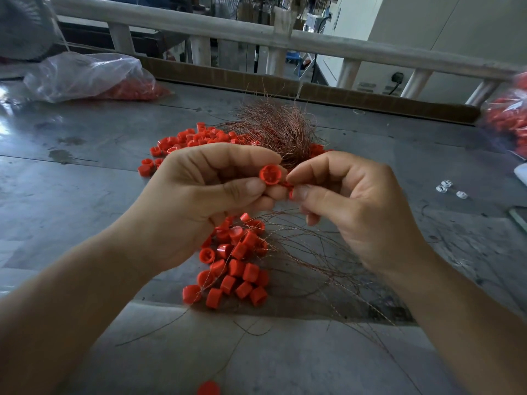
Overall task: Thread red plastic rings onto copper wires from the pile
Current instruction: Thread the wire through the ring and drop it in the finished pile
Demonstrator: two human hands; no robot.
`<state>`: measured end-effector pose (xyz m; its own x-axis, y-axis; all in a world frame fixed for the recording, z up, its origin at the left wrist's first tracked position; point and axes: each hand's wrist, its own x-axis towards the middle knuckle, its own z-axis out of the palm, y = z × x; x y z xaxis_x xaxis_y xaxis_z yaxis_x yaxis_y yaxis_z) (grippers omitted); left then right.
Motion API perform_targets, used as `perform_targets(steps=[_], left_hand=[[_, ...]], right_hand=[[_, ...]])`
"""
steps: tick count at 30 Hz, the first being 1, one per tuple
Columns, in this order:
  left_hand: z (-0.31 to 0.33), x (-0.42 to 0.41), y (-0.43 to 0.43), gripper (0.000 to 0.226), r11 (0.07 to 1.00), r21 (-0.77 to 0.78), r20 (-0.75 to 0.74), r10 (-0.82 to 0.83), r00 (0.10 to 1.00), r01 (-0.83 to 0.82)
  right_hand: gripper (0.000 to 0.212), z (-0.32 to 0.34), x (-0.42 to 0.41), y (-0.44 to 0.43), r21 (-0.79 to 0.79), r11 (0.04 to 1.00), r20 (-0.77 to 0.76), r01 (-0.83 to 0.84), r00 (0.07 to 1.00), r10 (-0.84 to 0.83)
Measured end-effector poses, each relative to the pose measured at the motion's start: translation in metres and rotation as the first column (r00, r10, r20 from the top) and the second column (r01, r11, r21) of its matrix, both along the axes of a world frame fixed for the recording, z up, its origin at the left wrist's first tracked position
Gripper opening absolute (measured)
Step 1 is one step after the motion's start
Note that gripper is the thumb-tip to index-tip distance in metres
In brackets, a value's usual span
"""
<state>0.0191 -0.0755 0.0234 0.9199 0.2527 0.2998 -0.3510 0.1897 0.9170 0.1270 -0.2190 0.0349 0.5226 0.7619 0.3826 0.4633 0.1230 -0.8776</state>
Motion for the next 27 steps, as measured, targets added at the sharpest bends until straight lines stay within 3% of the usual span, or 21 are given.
perform_targets(steps=[4,7,10,13,16,18,23,27], left_hand=[[-0.002,0.0,-0.005,0.023,0.999,-0.03,-0.021,-0.046,0.999,0.045],[-0.004,0.001,-0.007,0.022,0.997,-0.035,-0.033,-0.066,0.997,0.065],[-0.005,0.001,-0.005,0.022,0.996,-0.054,-0.035,-0.074,0.997,0.072],[-0.006,0.001,-0.002,0.021,0.997,-0.037,-0.042,-0.071,0.997,0.07],[-0.007,0.001,-0.002,0.037,0.992,0.121,-0.092,-0.011,0.996,0.022],[-0.007,0.0,-0.001,0.043,0.991,0.136,-0.095,0.0,0.995,0.013],[-0.005,-0.001,-0.003,0.043,0.992,0.126,-0.072,-0.017,0.997,0.026],[-0.003,-0.002,-0.005,0.042,0.992,0.122,-0.06,-0.026,0.998,0.034]], right_hand=[[0.027,-0.004,0.002,0.002,-0.059,0.995,-0.204,-0.078,0.977,0.065],[0.029,-0.009,0.002,0.003,-0.095,0.991,-0.199,-0.098,0.977,0.077],[0.018,-0.007,0.006,0.002,-0.112,0.986,-0.154,-0.123,0.982,0.105],[0.018,-0.01,0.029,0.001,-0.189,0.975,0.047,0.119,0.993,-0.112],[0.021,-0.019,0.066,-0.003,-0.239,0.845,0.302,0.479,0.863,-0.404],[0.026,-0.026,0.086,-0.006,-0.257,0.755,0.375,0.604,0.782,-0.498],[0.008,-0.039,0.101,-0.007,-0.301,0.684,0.478,0.664,0.726,-0.495],[0.022,-0.045,0.098,0.002,-0.294,0.716,0.57,0.633,0.717,-0.4]])
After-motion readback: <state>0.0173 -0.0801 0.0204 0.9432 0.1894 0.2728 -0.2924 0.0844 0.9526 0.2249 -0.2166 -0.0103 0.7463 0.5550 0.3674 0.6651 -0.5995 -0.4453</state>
